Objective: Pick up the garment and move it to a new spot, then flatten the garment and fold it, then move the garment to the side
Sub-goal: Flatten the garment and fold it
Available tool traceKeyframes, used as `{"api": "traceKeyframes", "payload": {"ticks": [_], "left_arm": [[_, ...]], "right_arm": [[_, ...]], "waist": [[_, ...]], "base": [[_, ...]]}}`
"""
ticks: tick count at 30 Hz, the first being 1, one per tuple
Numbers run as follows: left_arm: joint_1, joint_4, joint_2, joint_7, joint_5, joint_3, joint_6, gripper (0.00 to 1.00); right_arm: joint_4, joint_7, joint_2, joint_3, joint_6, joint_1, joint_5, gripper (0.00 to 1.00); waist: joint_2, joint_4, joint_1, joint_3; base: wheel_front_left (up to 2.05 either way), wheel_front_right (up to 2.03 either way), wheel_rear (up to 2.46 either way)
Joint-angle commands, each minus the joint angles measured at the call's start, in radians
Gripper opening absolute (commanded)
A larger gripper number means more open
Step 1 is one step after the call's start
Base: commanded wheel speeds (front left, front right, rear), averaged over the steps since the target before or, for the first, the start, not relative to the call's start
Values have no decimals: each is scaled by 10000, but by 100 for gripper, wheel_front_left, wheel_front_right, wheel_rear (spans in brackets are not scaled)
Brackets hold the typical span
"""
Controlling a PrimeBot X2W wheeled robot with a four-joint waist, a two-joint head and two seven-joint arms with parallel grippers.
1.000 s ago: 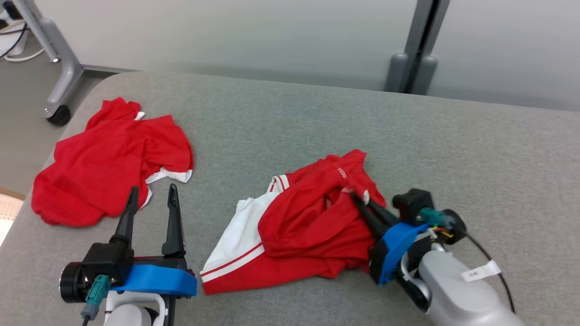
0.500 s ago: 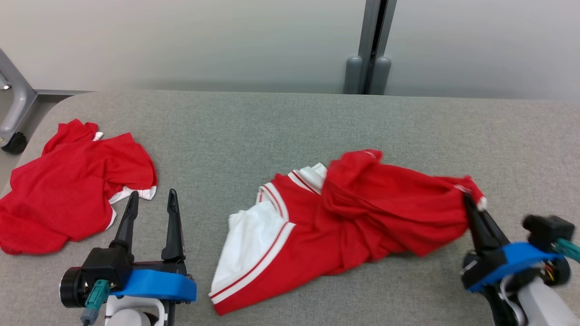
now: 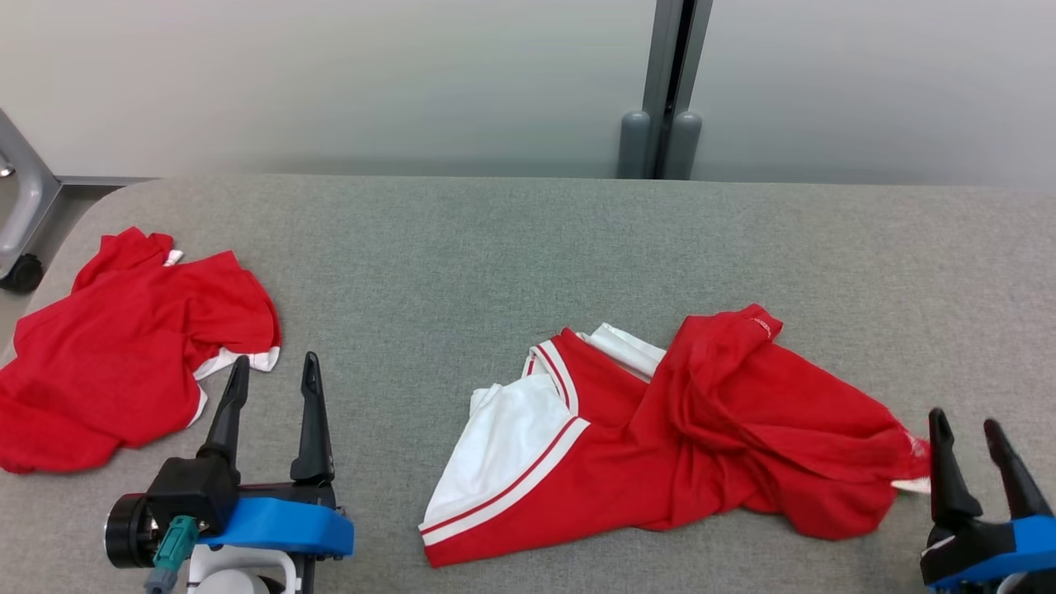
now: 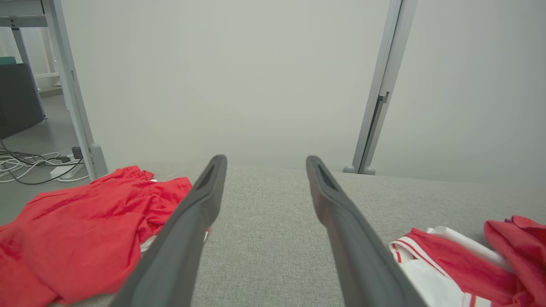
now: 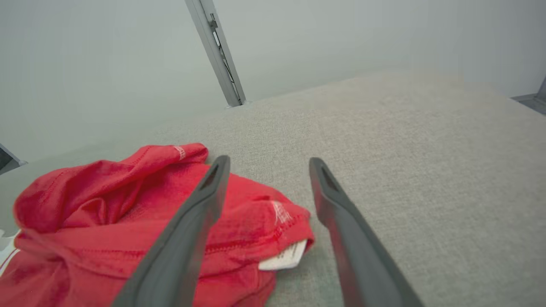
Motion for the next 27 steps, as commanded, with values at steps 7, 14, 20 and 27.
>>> {"api": "traceKeyframes", "payload": {"ticks": [7,14,20,27], "left_arm": [[55,25,96,-30,68,82,-44,100],[147,35,187,-28,88,53,-57,100],[118,50,217,-30,77,3,-28,100],[169,96,255,-30,47,-21,10,100]], "right_arm": [[-2089,-174,691,-267,1,-154,-1457,100],[-3890,148,1297,684,1,452,-2626,100],[-4063,424,1522,1243,1,1018,-2964,100],[-3929,489,1589,1362,1,1055,-3065,100]], "waist": [[0,-70,1,-146],[0,-51,1,-275],[0,-3,1,-298],[0,-136,1,-293]], "base": [[0,0,0],[0,0,0],[0,0,0],[0,0,0]]}}
